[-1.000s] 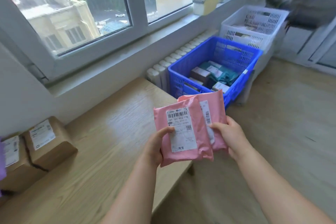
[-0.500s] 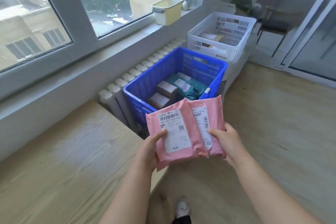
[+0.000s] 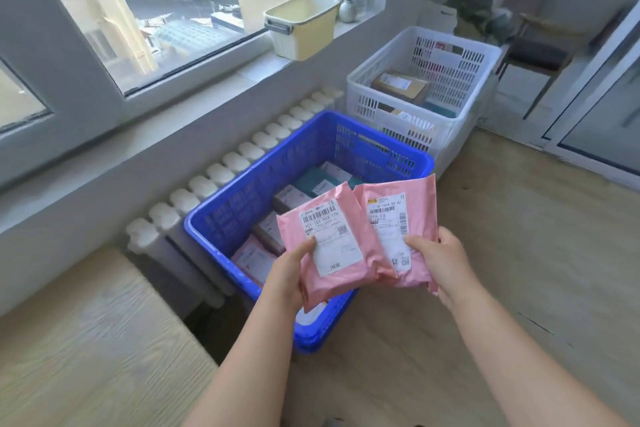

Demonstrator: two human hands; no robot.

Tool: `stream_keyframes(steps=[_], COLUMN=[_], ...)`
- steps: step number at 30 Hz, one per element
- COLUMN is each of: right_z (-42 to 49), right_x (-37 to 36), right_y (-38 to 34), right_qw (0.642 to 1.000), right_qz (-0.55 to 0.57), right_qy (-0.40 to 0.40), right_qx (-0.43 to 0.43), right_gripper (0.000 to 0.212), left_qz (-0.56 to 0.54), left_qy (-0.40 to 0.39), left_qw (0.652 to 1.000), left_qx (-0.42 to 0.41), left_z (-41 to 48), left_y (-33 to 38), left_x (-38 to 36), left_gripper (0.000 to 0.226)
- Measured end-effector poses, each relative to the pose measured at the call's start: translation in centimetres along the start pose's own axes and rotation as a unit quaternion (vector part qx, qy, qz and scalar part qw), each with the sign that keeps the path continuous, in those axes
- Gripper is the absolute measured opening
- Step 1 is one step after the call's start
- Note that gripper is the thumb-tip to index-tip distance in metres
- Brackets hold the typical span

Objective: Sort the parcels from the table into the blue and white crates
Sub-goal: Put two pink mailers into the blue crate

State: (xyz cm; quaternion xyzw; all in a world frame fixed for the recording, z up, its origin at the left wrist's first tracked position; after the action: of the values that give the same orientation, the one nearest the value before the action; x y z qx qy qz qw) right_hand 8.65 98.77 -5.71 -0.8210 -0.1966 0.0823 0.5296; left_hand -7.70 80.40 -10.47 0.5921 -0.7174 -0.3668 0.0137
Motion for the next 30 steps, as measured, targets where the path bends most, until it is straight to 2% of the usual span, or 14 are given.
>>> stream_keyframes(steps=[3, 8, 17, 20, 23, 30], right_z=[3.5, 10.9, 16.5, 17.2, 18.7, 22.4], right_x=[-1.1, -5.6, -14.3, -17.0, -19.4, -21.5], right_y=[-1.5, -3.0, -1.8, -0.2, 1.6, 6.6], right_qw=[1.000, 0.992, 0.937, 0.924, 0.915, 0.904], right_qz=[-0.009, -0.056, -0.226, -0.254, -0.279, -0.310], right_qy=[-0.024, -0.110, -0.267, -0.287, -0.290, -0.284], right_qx=[0.003, -0.004, 0.001, -0.009, -0.018, -0.085], right_gripper=[0.014, 0.023, 0.019, 0.017, 0.019, 0.024], left_qz=[-0.015, -0.059, -0.063, -0.073, -0.102, -0.113], left_qy=[0.028, 0.100, 0.281, 0.323, 0.344, 0.352], left_qw=[0.999, 0.993, 0.957, 0.943, 0.933, 0.929], left_qx=[-0.004, -0.031, -0.036, -0.041, -0.036, -0.003], left_z=[2.2, 5.5, 7.6, 9.1, 10.9, 14.9], left_y=[0.9, 2.5, 1.3, 0.4, -0.3, -1.7], left_x=[-0.7, -1.3, 4.3, 7.6, 10.0, 12.6], left_gripper=[0.027, 0.023, 0.031, 0.033, 0.024, 0.042])
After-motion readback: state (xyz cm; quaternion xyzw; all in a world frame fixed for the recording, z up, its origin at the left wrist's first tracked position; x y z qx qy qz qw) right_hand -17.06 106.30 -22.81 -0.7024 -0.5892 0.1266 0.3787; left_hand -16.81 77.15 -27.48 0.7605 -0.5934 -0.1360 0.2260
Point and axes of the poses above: each hand's wrist, its own z-axis towards the middle knuckle, its own x-axis out of the back of the hand, y = z × x, the point moved 9 cm from there along z, towards the middle knuckle, and after that the axes turned 1 degree about z, right-handed, at the moved point
